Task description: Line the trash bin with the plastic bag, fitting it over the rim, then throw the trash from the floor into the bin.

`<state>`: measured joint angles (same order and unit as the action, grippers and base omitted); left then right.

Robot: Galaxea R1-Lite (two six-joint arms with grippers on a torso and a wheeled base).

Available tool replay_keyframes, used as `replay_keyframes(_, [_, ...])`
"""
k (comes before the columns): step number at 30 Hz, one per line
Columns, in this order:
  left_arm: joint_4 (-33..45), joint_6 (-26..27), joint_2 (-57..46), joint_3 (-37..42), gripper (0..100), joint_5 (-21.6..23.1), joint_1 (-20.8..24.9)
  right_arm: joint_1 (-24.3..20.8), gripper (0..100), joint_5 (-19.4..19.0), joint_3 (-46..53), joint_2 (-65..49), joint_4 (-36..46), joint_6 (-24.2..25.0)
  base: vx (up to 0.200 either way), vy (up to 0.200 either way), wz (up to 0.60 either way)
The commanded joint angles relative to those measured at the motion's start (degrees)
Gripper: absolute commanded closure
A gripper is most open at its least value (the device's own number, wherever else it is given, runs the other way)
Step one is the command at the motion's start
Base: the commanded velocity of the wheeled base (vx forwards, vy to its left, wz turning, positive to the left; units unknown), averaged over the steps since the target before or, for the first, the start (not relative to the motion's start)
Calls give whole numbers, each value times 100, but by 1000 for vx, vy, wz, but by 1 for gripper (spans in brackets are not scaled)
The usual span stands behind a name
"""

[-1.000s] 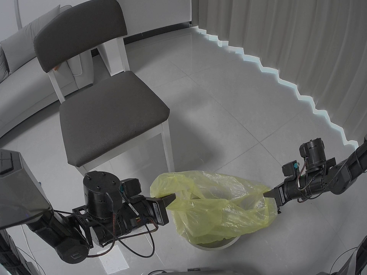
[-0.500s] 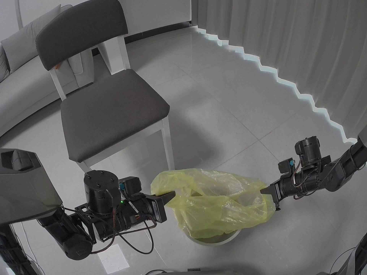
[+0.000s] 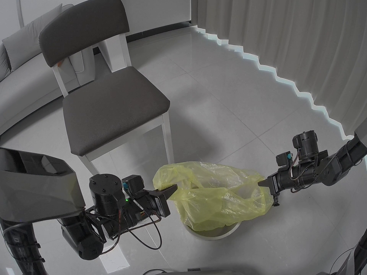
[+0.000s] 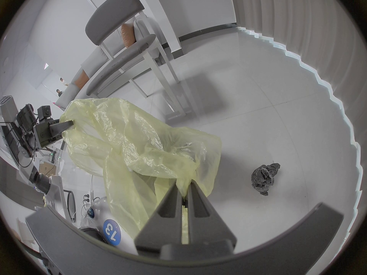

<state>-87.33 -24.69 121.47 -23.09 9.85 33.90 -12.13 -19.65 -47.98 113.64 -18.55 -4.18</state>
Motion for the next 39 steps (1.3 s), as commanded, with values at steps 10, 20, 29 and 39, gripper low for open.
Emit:
replay_keyframes(10, [-267, 43, 1327, -214, 100, 70, -147, -35, 100, -4, -361, 791, 1, -39, 0, 0, 0])
replay_keyframes(20, [-267, 43, 1054, 270, 100, 202, -112, -53, 100, 5, -62, 615, 124, -74, 0, 0, 0])
replay_keyframes(29, [-267, 34, 1037, 718, 100, 544, -147, -220, 100, 32, 465, 114, 247, -74, 0, 0, 0])
replay_keyframes(39, [-267, 8, 738, 867, 100, 606, -209, -176, 100, 49, 263, -580, 1267, -153, 0, 0, 0])
